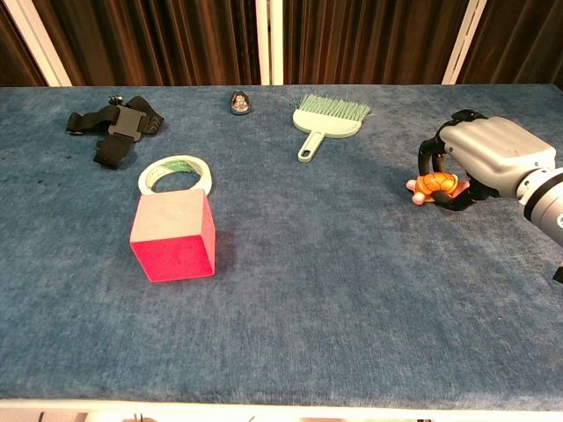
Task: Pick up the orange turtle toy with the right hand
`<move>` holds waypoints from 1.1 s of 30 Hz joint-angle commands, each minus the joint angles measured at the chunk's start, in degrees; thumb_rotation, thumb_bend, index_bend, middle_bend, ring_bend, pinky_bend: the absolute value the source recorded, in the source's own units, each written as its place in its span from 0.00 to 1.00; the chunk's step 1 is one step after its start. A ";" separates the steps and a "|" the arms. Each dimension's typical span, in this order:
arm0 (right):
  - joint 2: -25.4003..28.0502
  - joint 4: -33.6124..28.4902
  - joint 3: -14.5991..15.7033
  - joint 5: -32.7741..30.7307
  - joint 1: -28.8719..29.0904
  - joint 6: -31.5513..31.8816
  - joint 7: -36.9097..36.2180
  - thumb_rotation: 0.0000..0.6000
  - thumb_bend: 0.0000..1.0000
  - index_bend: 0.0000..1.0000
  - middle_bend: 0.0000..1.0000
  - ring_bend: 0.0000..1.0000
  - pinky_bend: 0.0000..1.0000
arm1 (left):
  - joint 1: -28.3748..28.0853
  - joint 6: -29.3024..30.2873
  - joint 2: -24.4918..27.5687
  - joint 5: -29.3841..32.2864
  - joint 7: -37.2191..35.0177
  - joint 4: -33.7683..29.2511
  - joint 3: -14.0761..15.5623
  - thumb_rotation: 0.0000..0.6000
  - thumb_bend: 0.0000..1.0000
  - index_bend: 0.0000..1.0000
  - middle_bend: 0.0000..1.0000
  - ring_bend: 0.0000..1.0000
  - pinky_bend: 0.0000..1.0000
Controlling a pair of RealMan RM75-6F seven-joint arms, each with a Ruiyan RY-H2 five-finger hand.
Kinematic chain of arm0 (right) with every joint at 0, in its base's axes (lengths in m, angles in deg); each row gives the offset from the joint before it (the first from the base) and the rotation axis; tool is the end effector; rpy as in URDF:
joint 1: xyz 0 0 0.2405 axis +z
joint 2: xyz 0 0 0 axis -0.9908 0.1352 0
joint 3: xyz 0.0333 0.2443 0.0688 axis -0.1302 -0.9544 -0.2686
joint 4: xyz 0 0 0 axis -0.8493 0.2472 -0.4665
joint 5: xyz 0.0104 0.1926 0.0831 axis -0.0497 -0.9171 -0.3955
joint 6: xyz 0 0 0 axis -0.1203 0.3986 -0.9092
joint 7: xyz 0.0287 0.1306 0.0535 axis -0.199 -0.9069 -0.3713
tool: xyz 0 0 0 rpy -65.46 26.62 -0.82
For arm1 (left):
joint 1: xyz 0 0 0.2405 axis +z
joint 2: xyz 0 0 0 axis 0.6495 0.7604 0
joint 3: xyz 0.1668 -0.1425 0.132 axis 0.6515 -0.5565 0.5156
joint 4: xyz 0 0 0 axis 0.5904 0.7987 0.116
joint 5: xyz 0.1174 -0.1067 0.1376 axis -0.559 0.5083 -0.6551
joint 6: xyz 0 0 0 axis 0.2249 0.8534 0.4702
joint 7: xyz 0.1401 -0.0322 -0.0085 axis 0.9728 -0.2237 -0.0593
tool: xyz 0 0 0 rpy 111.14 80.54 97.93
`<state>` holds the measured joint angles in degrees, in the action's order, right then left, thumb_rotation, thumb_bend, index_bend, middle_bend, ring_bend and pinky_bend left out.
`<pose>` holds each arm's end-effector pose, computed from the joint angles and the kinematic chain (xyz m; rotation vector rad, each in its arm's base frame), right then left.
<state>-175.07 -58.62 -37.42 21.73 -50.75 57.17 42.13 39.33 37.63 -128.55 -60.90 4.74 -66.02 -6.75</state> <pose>-0.2139 -0.3171 -0.0415 1.7110 -0.7411 0.8091 -0.3562 0.1476 0.1521 -1.3893 -0.9581 -0.9511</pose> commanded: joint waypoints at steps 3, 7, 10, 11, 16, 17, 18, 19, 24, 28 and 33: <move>-2.39 3.47 -0.26 2.61 0.28 2.12 -3.81 1.00 0.38 1.00 0.87 0.38 0.00 | -0.08 -0.04 -0.08 -0.07 -0.05 0.04 -0.02 1.00 0.00 0.11 0.03 0.00 0.02; -2.79 4.91 0.00 3.50 -0.03 2.73 -5.25 1.00 0.41 1.00 0.90 0.41 0.00 | 0.01 0.20 -0.02 -0.14 -0.10 0.05 -0.01 1.00 0.00 0.11 0.03 0.00 0.02; -1.36 4.12 0.73 3.59 -0.32 1.68 -4.92 1.00 0.34 0.91 0.80 0.37 0.00 | 0.10 0.39 0.03 -0.23 -0.09 -0.02 0.03 1.00 0.00 0.11 0.03 0.00 0.02; -0.76 3.67 0.87 3.37 -0.43 1.24 -4.40 1.00 0.30 0.80 0.72 0.31 0.00 | 0.12 0.43 0.04 -0.27 -0.07 -0.05 0.04 1.00 0.00 0.11 0.03 0.00 0.02; 2.14 0.70 0.73 1.79 -0.83 -0.80 -3.50 1.00 0.04 0.22 0.25 0.03 0.00 | 0.18 0.72 -0.08 -0.41 0.07 -0.23 0.03 1.00 0.00 0.11 0.03 0.00 0.02; 2.68 -0.04 0.77 1.67 -0.89 -1.05 -3.45 1.00 0.02 0.15 0.20 0.01 0.00 | 0.19 0.76 -0.10 -0.44 0.10 -0.25 0.03 1.00 0.00 0.11 0.03 0.00 0.02; 3.25 -0.84 0.80 1.57 -0.94 -1.30 -3.40 1.00 0.01 0.11 0.16 0.00 0.00 | 0.20 0.77 -0.12 -0.44 0.13 -0.25 0.03 1.00 0.00 0.11 0.03 0.00 0.02; 3.87 -1.70 0.87 1.50 -0.97 -1.57 -3.36 1.00 0.01 0.08 0.13 0.00 0.00 | 0.22 0.75 -0.13 -0.40 0.18 -0.26 0.03 1.00 0.00 0.11 0.03 0.00 0.02; 6.43 -4.99 1.46 1.51 -1.56 -1.73 -2.53 1.00 0.01 0.11 0.17 0.00 0.00 | 0.34 0.68 -0.09 -0.22 0.22 -0.20 0.08 1.00 0.00 0.11 0.03 0.00 0.02; 6.47 -5.15 1.54 1.11 -1.70 -1.95 -2.11 1.00 0.06 0.20 0.25 0.00 0.00 | 0.23 0.50 -0.23 -0.26 0.15 -0.06 0.07 1.00 0.00 0.11 0.03 0.00 0.02; 5.15 -3.66 1.12 0.86 -1.37 -1.91 -1.70 1.00 0.15 0.30 0.33 0.00 0.00 | 0.19 0.23 -0.27 -0.06 -0.01 0.13 0.06 1.00 0.00 0.11 0.03 0.00 0.02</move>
<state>-169.69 -62.51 -36.16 22.68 -52.21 55.21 40.34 39.51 37.86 -128.81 -60.96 4.72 -65.89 -6.69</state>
